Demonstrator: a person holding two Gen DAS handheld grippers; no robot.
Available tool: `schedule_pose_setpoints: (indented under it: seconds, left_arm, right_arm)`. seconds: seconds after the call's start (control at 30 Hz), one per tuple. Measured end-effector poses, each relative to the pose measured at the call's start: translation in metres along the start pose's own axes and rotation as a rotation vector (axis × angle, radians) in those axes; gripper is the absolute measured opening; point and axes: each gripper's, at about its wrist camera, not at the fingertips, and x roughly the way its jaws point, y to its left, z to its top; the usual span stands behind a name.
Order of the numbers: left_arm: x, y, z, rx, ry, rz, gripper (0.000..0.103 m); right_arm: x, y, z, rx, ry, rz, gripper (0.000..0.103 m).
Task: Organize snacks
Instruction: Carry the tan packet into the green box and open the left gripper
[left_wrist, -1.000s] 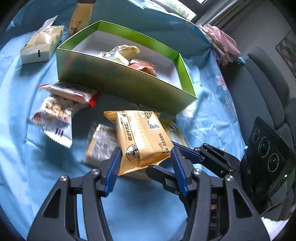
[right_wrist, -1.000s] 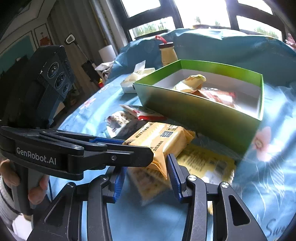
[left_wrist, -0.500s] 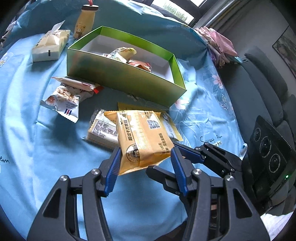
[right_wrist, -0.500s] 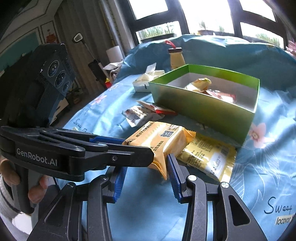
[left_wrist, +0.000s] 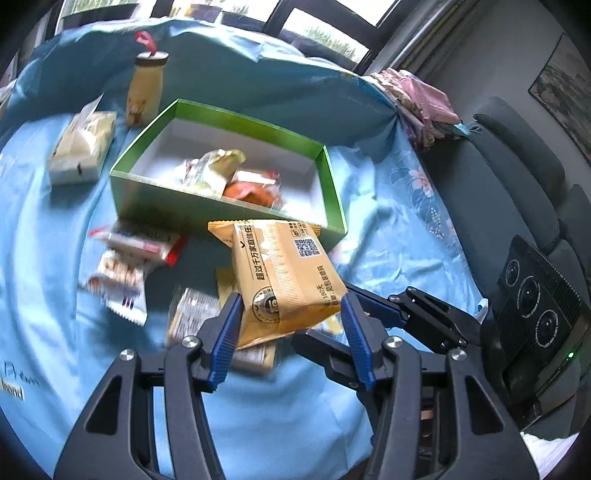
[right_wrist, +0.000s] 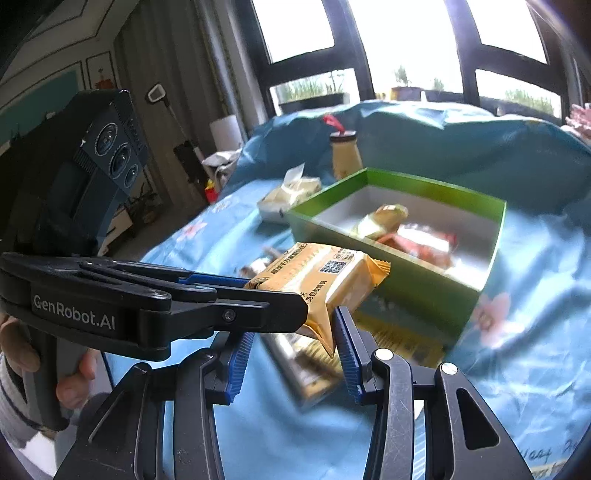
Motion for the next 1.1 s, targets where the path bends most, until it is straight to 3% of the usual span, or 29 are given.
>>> schedule_pose_setpoints:
  seconds: [0.5,1.1]
  left_arm:
    - [0.035,0.000,0.065,0.020,0.008,-0.012,0.053]
    - [0.092,0.028,0.099,-0.069,0.101,-0.021,0.053]
  right_arm:
    - [0.018,-0.050,0.045,0.014,-0.044,-0.031,0.045]
    - [0.068,-0.094,0.055,0.070,0.027,-0.060,0.045]
